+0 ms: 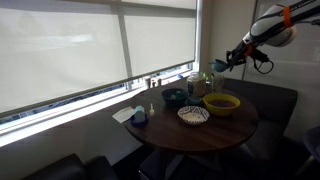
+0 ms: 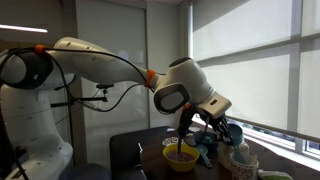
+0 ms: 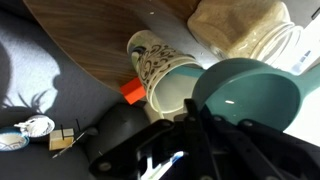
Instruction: Put the blue measuring cup in the coffee cup
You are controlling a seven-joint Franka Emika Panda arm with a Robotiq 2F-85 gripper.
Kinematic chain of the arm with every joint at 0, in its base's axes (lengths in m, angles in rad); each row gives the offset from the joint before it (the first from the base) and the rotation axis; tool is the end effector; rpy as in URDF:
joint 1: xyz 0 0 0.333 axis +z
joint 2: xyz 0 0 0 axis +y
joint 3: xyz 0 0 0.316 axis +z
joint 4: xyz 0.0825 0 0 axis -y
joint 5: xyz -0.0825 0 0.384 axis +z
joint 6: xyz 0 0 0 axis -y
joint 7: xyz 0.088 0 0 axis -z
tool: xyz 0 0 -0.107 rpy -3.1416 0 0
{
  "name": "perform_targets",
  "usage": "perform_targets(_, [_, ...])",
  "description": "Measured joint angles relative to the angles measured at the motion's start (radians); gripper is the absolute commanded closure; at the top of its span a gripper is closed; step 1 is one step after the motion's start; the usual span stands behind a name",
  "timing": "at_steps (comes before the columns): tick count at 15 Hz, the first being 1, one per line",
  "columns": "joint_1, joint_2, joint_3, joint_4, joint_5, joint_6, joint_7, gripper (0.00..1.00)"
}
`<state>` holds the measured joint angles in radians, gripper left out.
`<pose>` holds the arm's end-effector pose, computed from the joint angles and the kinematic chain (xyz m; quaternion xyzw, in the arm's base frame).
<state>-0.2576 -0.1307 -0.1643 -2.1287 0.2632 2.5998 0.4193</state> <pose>0.5050 -0.2363 0.5329 -0.8269 0.4683 -0.2921 0.1078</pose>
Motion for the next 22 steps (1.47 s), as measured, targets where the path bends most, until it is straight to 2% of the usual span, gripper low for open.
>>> perform_targets(3, [0.013,0.058,-0.010,0.024,0.047,-0.005,0.004,0.99])
perform_targets(9, [0.008,0.170,-0.055,0.110,0.050,-0.011,0.037,0.99])
perform_targets(13, [0.013,0.199,-0.059,0.157,0.049,-0.063,0.039,0.99])
perform_targets(14, [0.017,0.200,-0.057,0.166,0.049,-0.085,0.039,0.71])
perform_targets(16, [0.025,0.200,-0.055,0.179,0.049,-0.124,0.039,0.63])
perform_targets(22, [0.028,0.200,-0.060,0.207,0.008,-0.204,0.045,0.22])
